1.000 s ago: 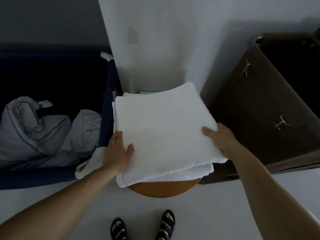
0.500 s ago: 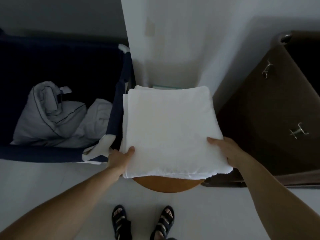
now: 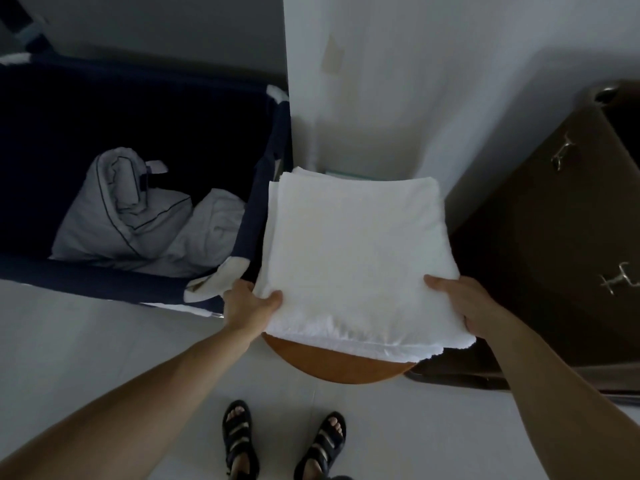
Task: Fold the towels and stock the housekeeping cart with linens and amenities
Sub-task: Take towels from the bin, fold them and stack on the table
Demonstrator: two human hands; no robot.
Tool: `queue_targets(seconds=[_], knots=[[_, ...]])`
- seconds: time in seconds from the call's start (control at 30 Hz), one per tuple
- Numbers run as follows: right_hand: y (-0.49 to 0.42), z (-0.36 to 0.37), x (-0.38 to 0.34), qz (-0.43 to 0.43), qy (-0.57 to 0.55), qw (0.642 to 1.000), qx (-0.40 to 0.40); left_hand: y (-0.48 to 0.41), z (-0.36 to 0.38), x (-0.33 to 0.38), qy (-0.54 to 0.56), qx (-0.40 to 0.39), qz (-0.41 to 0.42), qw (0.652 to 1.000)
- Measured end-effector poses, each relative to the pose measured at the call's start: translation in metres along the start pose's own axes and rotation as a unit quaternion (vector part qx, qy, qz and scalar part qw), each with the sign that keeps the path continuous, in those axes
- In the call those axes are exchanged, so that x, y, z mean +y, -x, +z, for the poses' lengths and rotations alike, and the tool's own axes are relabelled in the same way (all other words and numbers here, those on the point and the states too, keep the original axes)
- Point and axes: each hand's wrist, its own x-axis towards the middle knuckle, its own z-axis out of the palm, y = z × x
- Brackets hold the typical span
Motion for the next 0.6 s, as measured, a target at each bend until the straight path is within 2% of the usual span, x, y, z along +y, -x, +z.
queue_targets(seconds=[0.07, 0.13, 0.2, 0.3, 0.5, 0.6], knots=[[0.0, -0.002, -0.002, -0.003, 0.001, 1.0, -0.003, -0.003, -0.003, 0.007, 0.024, -0.01, -0.005, 1.0], [-0.003, -0.004, -0.005, -0.004, 0.002, 1.0, -0.009, -0.009, -0.006, 0.012, 0.09, -0.047, -0.073, 0.992], [-0.008, -0.006, -0.006, -0.004, 0.0, 1.0, -0.022, -0.016, -0.007, 0.01, 0.14, -0.101, -0.141, 0.975], [-0.015, -0.007, -0.008, -0.014, -0.012, 0.999, -0.044, -0.022, -0.006, 0.002, 0.205, -0.171, -0.18, 0.947], [-0.022, -0.004, -0.018, -0.027, -0.031, 0.995, -0.087, -0.045, -0.02, 0.021, 0.295, -0.32, -0.195, 0.879], [-0.023, -0.002, -0.018, -0.039, -0.035, 0.996, -0.077, -0.051, -0.02, 0.04, 0.228, -0.337, -0.16, 0.899]])
